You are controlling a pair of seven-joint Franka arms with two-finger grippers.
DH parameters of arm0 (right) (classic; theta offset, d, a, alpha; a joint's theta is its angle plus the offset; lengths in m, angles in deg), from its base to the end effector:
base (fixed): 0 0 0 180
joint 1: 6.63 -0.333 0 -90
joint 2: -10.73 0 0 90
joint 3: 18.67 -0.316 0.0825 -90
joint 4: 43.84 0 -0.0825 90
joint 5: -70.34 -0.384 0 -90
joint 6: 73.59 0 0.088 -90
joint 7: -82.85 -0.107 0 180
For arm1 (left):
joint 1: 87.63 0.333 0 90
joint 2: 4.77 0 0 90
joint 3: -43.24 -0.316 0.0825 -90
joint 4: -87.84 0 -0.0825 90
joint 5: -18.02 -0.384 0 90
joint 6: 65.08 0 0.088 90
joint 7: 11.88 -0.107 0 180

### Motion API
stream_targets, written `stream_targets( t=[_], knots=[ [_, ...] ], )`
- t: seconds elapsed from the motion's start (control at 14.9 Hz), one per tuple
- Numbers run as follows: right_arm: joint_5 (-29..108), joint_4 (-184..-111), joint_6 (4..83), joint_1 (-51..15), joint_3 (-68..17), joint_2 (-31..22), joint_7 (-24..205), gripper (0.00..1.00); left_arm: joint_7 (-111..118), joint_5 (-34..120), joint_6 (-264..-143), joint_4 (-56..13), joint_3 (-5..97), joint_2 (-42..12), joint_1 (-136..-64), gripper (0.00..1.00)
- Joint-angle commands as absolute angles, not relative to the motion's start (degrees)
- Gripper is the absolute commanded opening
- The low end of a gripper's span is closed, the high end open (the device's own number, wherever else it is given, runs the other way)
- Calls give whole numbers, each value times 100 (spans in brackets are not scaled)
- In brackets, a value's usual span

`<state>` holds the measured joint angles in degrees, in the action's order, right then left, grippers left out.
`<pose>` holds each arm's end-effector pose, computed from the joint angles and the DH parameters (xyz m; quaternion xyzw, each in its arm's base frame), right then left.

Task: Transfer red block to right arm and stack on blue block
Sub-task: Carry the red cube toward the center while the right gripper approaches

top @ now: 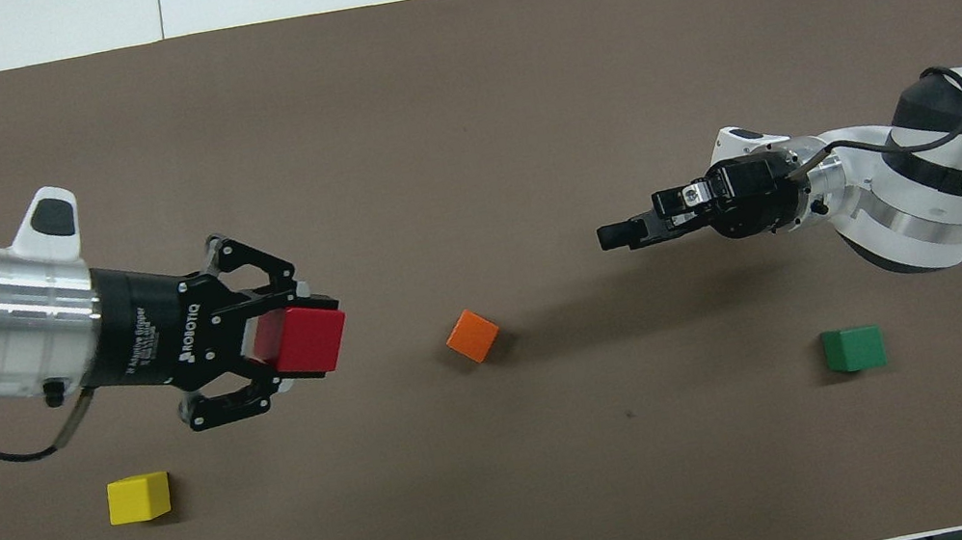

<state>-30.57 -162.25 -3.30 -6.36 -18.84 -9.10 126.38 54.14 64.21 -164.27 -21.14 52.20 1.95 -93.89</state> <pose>0.5519 0.1270 0.3525 -0.5604 -0.0188 0.0525 0.8263 0.4895 -0.2056 0.5695 0.8020 0.4627 -0.2640 0.2702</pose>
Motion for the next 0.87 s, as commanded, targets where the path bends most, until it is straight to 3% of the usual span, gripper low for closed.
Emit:
stream_targets(
  t=[0.0, 0.2, 0.34, 0.8],
  knots=[
    [-3188, -16302, -223, -803, -1893, -896, 12942, 100, 5948, 6627, -17123, -2465, 5194, 358, -9799, 0],
    [-3250, -16346, -64, -866, -1893, -887, 13005, 100, 6649, 7371, -19008, -3229, 5195, 595, -10597, 0],
    [-3250, -16355, -55, -874, -1893, -879, 13005, 100, 7037, 7585, -19873, -3371, 5195, 534, -11098, 0],
    [-3250, -16434, 314, -1067, -1893, -878, 12952, 100, 7575, 9331, -20781, -3389, 5195, 147, -11600, 0]
  ],
)
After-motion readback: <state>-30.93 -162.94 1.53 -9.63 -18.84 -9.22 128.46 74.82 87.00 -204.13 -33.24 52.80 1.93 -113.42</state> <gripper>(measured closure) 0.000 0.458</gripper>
